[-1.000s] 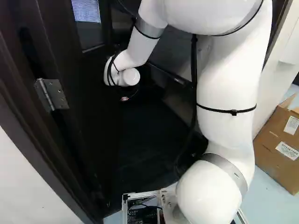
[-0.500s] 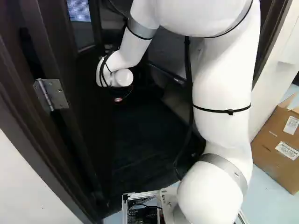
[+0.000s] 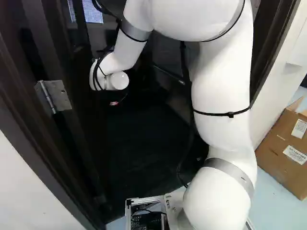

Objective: Open the door and move inside

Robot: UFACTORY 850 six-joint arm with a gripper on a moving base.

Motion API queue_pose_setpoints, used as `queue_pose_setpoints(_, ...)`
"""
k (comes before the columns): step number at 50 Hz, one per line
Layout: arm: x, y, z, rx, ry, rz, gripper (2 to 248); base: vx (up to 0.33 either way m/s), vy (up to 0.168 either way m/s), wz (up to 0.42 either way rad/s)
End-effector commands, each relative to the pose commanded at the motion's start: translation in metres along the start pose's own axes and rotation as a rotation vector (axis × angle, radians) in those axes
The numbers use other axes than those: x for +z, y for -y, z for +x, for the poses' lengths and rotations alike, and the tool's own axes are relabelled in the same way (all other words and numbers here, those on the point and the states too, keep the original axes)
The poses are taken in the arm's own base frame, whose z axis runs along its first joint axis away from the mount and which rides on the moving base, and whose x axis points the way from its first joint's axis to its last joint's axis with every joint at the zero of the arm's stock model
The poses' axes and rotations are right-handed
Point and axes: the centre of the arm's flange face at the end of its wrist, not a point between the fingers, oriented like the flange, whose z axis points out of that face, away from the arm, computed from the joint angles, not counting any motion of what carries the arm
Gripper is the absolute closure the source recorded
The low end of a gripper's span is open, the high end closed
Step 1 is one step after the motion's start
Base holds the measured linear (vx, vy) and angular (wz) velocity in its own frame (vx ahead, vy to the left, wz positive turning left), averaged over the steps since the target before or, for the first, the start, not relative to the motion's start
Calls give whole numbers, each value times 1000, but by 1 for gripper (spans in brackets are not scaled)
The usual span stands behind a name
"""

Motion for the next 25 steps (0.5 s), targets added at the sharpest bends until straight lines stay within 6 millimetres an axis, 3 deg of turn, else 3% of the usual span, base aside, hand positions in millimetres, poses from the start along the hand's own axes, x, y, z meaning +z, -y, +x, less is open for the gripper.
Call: queue_pose_setpoints(25, 16, 39, -2, -22, -2, 55, 3, 0, 0, 0)
